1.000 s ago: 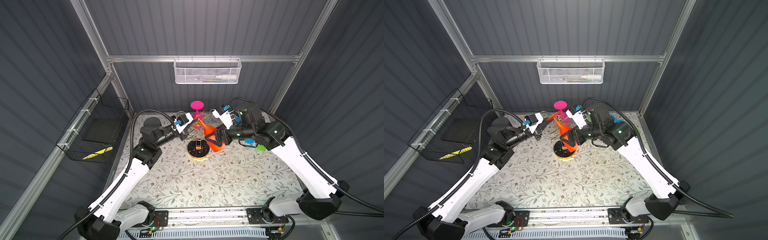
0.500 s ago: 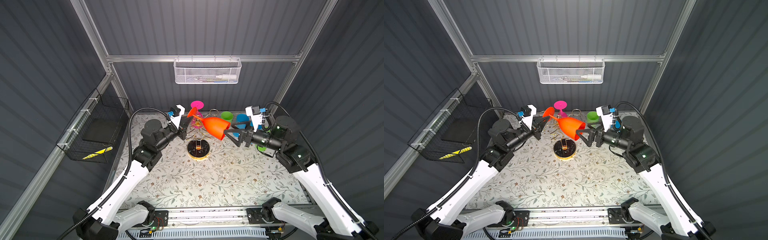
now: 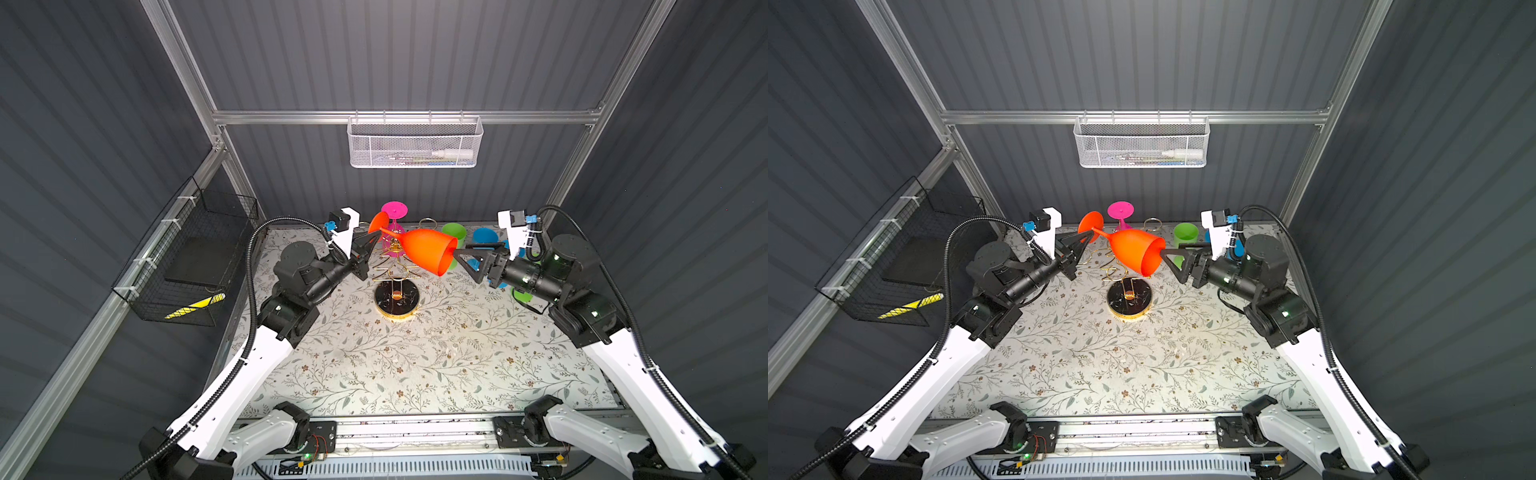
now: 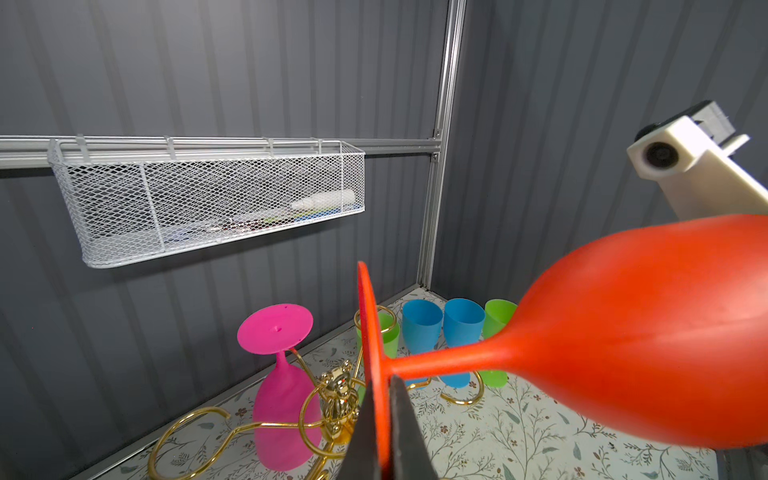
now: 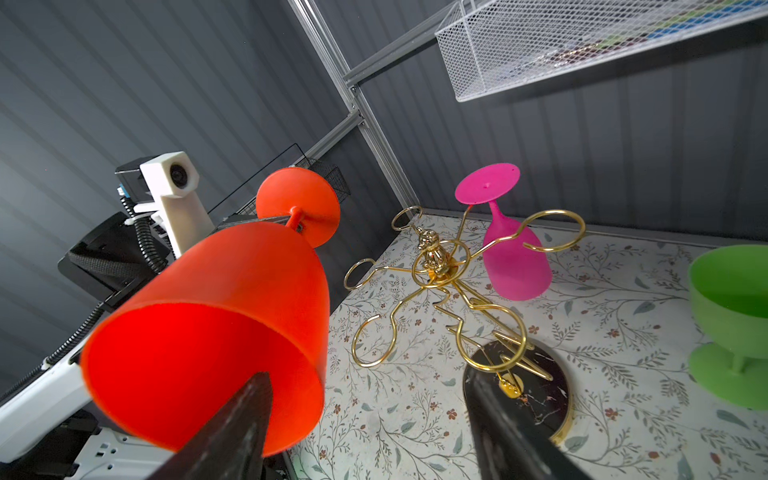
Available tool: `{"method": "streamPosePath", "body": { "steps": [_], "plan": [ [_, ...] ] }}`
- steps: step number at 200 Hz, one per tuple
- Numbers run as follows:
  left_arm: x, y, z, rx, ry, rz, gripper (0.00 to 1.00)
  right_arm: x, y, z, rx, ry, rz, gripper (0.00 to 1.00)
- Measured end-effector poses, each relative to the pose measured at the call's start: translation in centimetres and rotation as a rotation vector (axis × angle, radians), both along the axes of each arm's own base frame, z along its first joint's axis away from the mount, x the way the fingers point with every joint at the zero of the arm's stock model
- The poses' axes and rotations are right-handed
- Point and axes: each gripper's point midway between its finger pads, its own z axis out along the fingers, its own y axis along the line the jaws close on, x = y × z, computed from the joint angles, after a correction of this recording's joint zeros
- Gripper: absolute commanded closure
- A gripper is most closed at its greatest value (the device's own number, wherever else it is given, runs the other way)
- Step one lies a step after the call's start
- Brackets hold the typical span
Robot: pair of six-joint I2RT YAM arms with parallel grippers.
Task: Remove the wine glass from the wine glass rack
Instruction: 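Carry the red glass toward the blue glasses with the right gripper while the left withdraws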
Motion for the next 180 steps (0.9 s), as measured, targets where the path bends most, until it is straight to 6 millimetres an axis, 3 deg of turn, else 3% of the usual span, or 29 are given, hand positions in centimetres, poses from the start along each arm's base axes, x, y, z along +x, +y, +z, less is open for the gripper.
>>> {"method": "streamPosePath", "body": {
  "steps": [38, 103, 125, 139, 162, 180],
  "plan": [
    [0.0, 0.0, 0.0, -0.006, 0.007, 0.002, 1.00, 1.0, 1.9, -0.9, -0.003, 0.037, 0.035, 0.48],
    [0.3, 0.2, -0.2, -0.006, 0.012, 0.021, 1.00, 0.8, 3.2, 0.2, 0.030, 0.027, 0.081, 1.00],
    [0.4, 0.3, -0.2, -0.005, 0.012, 0.025, 1.00, 0.9, 3.2, 0.1, 0.029, 0.028, 0.079, 1.00],
    [0.4, 0.3, -0.2, -0.006, 0.012, 0.028, 0.89, 0.9, 3.1, 0.1, 0.028, 0.028, 0.076, 1.00],
    [0.6, 0.4, -0.3, -0.007, 0.014, 0.039, 0.47, 1.1, 2.8, 0.0, 0.020, 0.031, 0.054, 1.00],
    [1.0, 0.8, -0.5, -0.005, 0.019, 0.070, 0.30, 1.4, 1.8, 0.1, 0.008, 0.027, 0.010, 1.00]
  ]
}}
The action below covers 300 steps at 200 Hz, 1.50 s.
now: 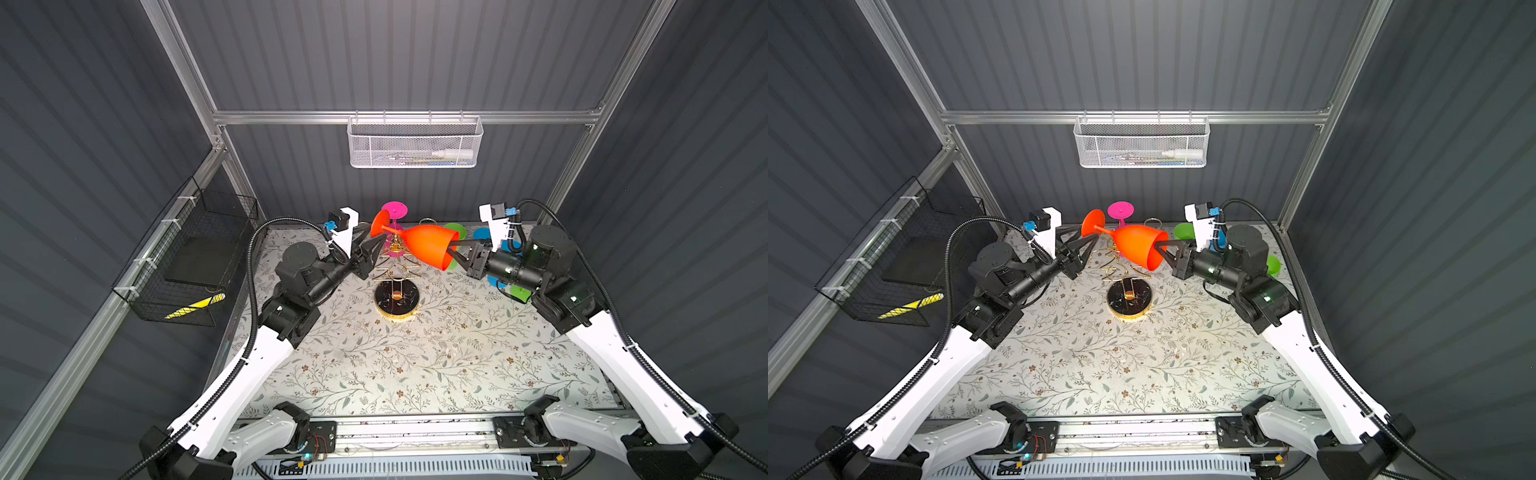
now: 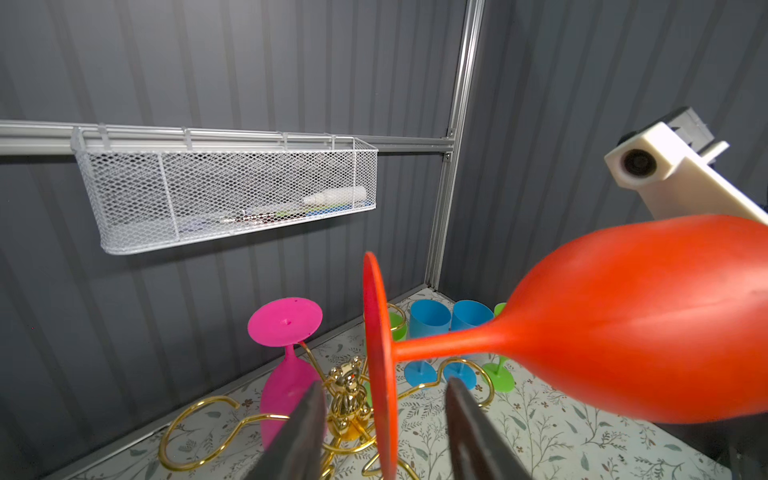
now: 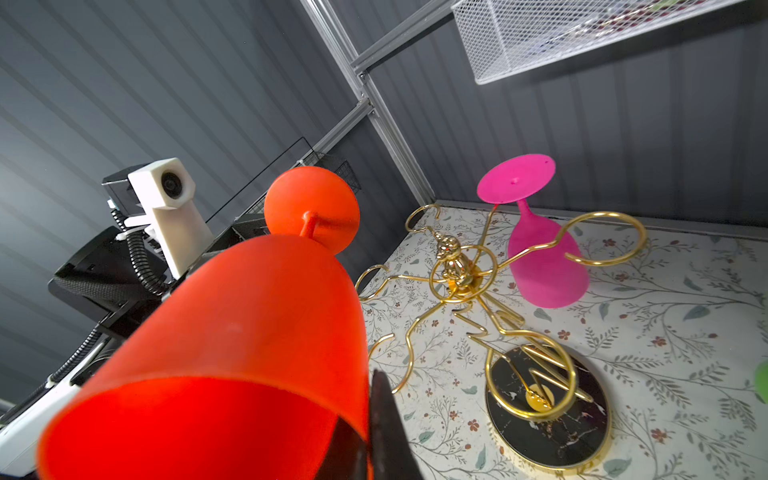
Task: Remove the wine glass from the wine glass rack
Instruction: 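Carry the red glass toward the blue glasses with the right gripper while the left withdraws, then set the red glass upright beside the blue glasses and open the right gripper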
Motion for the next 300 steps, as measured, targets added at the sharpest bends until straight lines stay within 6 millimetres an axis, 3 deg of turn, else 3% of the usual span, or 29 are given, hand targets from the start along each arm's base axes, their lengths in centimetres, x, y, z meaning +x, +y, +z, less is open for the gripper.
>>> {"method": "streamPosePath", "body": {
  "steps": [29, 71, 98, 116, 137, 180, 199, 261, 300],
  "plan": [
    [0.3, 1.4, -0.3, -0.005, 0.001, 0.078, 0.17, 0.0, -4.1, 1.4, -0.031, -0.039, -0.137, 1.00],
    [0.2, 4.0, 0.0, -0.018, -0.020, 0.209, 0.12, -2.2, -11.6, 5.0, -0.132, -0.116, -0.410, 1.00],
    [0.5, 5.3, -0.2, -0.019, -0.020, 0.285, 0.11, -3.4, -14.7, 5.0, -0.264, -0.085, -0.530, 1.00],
    [0.7, 6.1, -0.5, -0.021, -0.016, 0.328, 0.10, -3.3, -16.1, 2.9, -0.381, -0.009, -0.577, 1.00],
    [0.8, 6.7, -0.9, -0.020, -0.009, 0.363, 0.10, -2.5, -16.9, -1.5, -0.531, 0.130, -0.582, 1.00],
    [0.7, 7.9, -1.7, -0.015, 0.015, 0.420, 0.09, 0.3, -16.9, -11.4, -0.771, 0.409, -0.506, 1.00],
    [0.4, 8.5, -1.7, -0.016, 0.017, 0.441, 0.09, 1.5, -16.6, -14.8, -0.837, 0.508, -0.470, 1.00],
    [-0.1, 9.9, -1.7, -0.023, 0.020, 0.500, 0.08, 5.2, -15.6, -20.9, -0.952, 0.646, -0.397, 0.99],
    [0.1, 10.4, -2.4, -0.009, 0.038, 0.530, 0.08, 8.0, -14.7, -23.3, -0.993, 0.681, -0.371, 0.98]
  ]
}}
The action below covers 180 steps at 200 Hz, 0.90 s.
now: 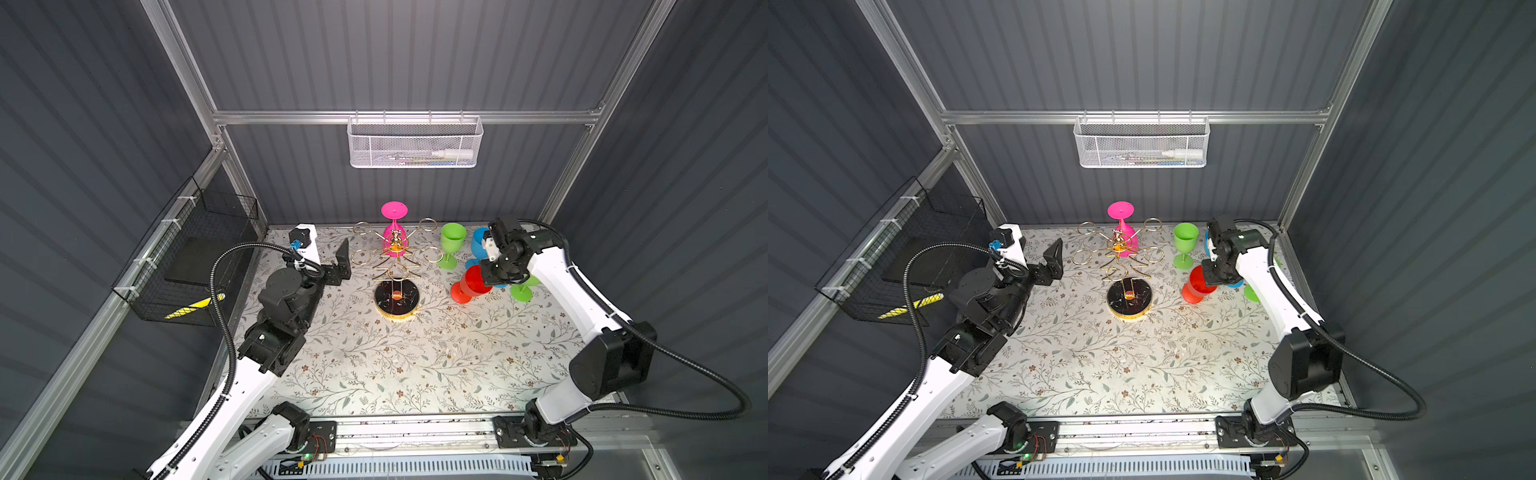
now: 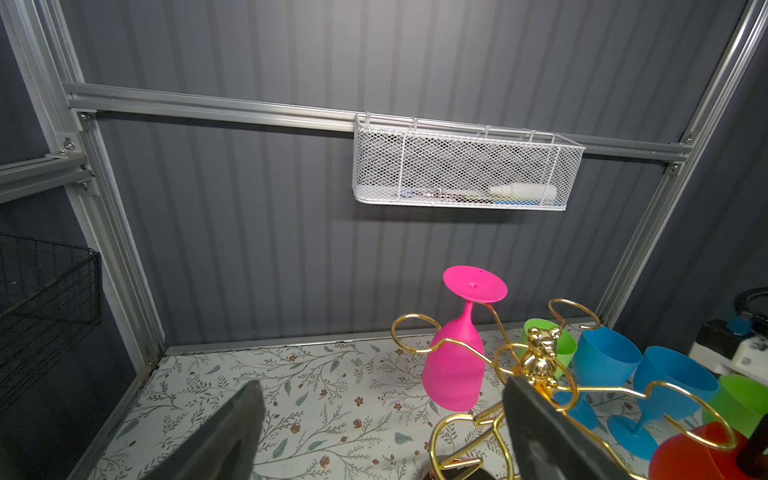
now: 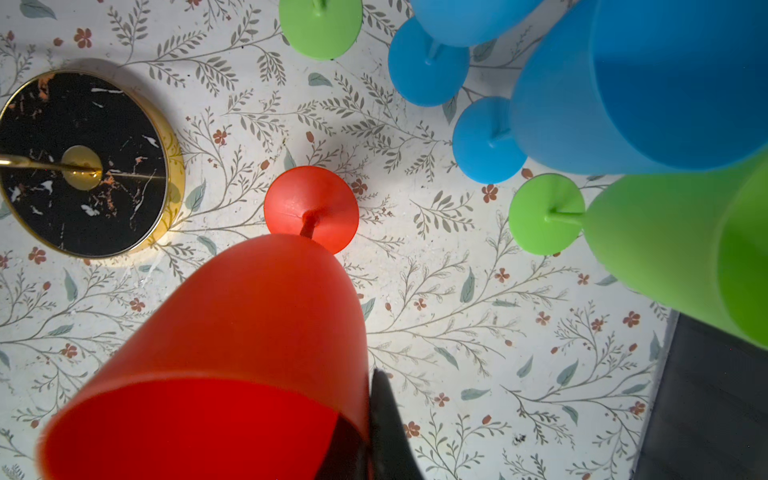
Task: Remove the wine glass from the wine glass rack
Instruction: 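Set the red glass upright beside the blue glasses and open the right gripper, then move the left gripper to the magenta glass on the rack while the right withdraws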
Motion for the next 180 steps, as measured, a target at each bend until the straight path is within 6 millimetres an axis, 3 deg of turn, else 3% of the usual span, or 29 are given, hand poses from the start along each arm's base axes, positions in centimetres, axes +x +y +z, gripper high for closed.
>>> {"method": "streamPosePath", "body": {
  "steps": [74, 121, 152, 180],
  "plan": [
    [-0.7, 1.4, 0.4, -0.012, -0.016, 0.051, 0.08, 3.7, 1.4, -1.2, -0.017, 0.009, 0.024, 0.86],
    [-0.4, 2.1, -0.3, 0.000, 0.009, 0.098, 0.10, 4.0, 1.8, -1.8, -0.008, 0.023, 0.035, 0.76],
    [1.4, 2.6, -1.2, 0.009, 0.078, 0.138, 0.11, 4.2, 2.2, -1.3, 0.022, 0.007, 0.044, 0.62],
    [3.8, 4.4, -0.7, -0.048, 0.136, 0.163, 0.15, 4.1, 1.7, 1.4, 0.085, -0.075, 0.028, 0.46]
  ]
}}
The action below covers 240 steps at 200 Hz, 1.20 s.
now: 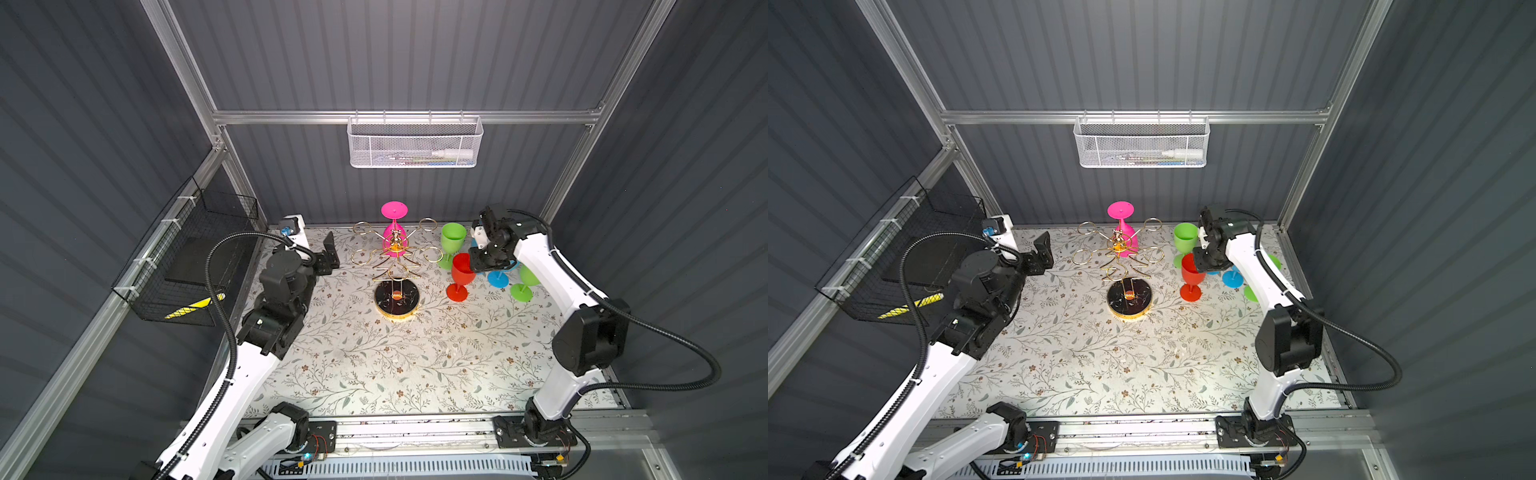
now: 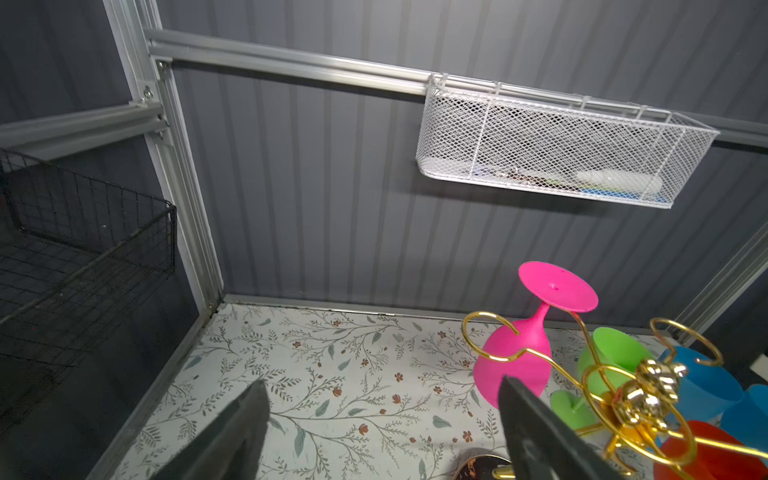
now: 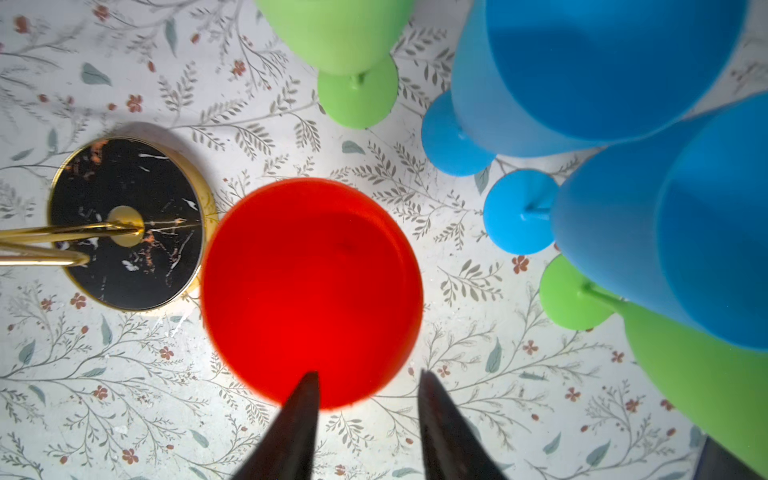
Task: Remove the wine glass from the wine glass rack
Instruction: 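Move the left gripper to the magenta glass on the rack while the right withdraws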
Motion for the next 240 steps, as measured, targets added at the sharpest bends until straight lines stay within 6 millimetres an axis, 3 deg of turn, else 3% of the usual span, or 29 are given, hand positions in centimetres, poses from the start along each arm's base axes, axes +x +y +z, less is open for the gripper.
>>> {"method": "streamPosePath", "body": {
  "steps": [26, 53, 94, 114, 143, 190, 240],
  "plan": [
    [2.3, 0.7, 1.1, -0.091, 0.033, -0.041, 0.17, -1.3, -1.3, 4.2, 0.085, -0.140, -0.029, 0.34],
    [4.9, -0.4, 1.8, -0.187, 0.082, -0.165, 0.20, -3.8, -2.4, 7.9, 0.185, -0.307, -0.050, 0.19],
    [8.6, -4.8, 1.8, -0.265, 0.189, -0.433, 0.25, -7.6, -1.2, 11.3, 0.329, -0.489, 0.018, 0.02],
    [10.0, -7.0, 1.1, -0.291, 0.250, -0.553, 0.27, -8.9, -0.5, 12.4, 0.380, -0.544, 0.062, 0.01],
    [12.1, -9.0, -0.9, -0.327, 0.344, -0.656, 0.27, -10.0, 0.2, 13.0, 0.421, -0.565, 0.104, 0.01],
    [15.1, -10.7, -3.9, -0.387, 0.447, -0.729, 0.28, -10.8, 0.5, 11.7, 0.449, -0.534, 0.108, 0.01],
    [16.8, -11.5, -5.3, -0.431, 0.489, -0.754, 0.29, -10.9, 0.8, 11.7, 0.468, -0.525, 0.113, 0.01]
  ]
}}
